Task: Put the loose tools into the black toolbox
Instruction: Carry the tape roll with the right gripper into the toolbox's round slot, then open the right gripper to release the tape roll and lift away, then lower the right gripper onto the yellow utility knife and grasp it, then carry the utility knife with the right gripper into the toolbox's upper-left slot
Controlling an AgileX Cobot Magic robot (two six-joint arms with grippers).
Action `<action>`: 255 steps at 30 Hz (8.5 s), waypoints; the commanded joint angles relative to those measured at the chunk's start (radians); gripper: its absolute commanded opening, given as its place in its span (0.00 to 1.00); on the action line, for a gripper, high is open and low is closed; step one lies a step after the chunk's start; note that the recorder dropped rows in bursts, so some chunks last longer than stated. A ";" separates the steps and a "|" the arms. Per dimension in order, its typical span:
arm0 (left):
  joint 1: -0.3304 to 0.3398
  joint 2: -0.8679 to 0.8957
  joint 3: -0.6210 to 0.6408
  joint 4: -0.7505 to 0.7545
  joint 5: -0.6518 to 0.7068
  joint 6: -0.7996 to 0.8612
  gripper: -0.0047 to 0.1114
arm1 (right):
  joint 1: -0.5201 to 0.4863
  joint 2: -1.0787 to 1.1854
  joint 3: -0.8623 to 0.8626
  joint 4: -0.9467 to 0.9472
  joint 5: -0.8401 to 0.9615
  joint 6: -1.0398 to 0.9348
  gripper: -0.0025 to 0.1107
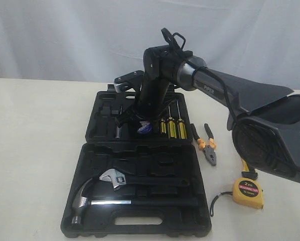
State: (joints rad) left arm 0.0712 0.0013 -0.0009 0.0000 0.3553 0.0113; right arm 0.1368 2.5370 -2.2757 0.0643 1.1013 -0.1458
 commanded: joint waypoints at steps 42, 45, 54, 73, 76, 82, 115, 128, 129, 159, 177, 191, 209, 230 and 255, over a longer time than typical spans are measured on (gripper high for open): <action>-0.003 -0.001 0.001 0.000 -0.013 -0.004 0.04 | -0.007 -0.115 -0.002 -0.044 0.065 -0.008 0.02; -0.003 -0.001 0.001 0.000 -0.013 -0.004 0.04 | -0.007 -0.073 -0.002 -0.044 0.068 -0.008 0.02; -0.003 -0.001 0.001 0.000 -0.013 -0.004 0.04 | -0.005 0.017 -0.002 -0.064 0.085 -0.020 0.02; -0.003 -0.001 0.001 0.000 -0.013 -0.004 0.04 | -0.005 0.007 -0.002 0.051 -0.040 -0.035 0.02; -0.003 -0.001 0.001 0.000 -0.013 -0.004 0.04 | -0.005 0.044 -0.002 0.047 -0.038 -0.035 0.02; -0.003 -0.001 0.001 0.000 -0.013 -0.004 0.04 | -0.005 -0.015 -0.002 0.040 -0.057 -0.038 0.02; -0.003 -0.001 0.001 0.000 -0.013 -0.004 0.04 | -0.007 -0.222 -0.002 -0.056 0.022 -0.020 0.02; -0.003 -0.001 0.001 0.000 -0.013 -0.004 0.04 | -0.177 -0.393 0.083 -0.123 0.120 0.048 0.02; -0.003 -0.001 0.001 0.000 -0.013 -0.004 0.04 | -0.196 -0.400 0.101 -0.113 0.120 0.048 0.02; -0.003 -0.001 0.001 0.000 -0.013 -0.004 0.04 | -0.382 -0.427 0.704 -0.303 -0.094 0.190 0.52; -0.003 -0.001 0.001 0.000 -0.013 -0.004 0.04 | -0.411 -0.349 0.776 -0.144 -0.210 0.119 0.49; -0.003 -0.001 0.001 0.000 -0.013 -0.004 0.04 | -0.414 -0.468 0.702 -0.071 -0.194 0.090 0.02; -0.003 -0.001 0.001 0.000 -0.013 -0.004 0.04 | 0.058 -0.460 0.462 0.117 -0.277 0.181 0.02; -0.003 -0.001 0.001 0.000 -0.013 -0.004 0.04 | 0.205 -0.057 0.008 -0.145 -0.398 0.652 0.02; -0.003 -0.001 0.001 0.000 -0.013 -0.004 0.04 | 0.195 0.238 -0.401 -0.328 -0.156 0.702 0.03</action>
State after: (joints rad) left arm 0.0712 0.0013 -0.0009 0.0000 0.3533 0.0113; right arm 0.3421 2.7717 -2.6731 -0.2618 0.9246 0.5733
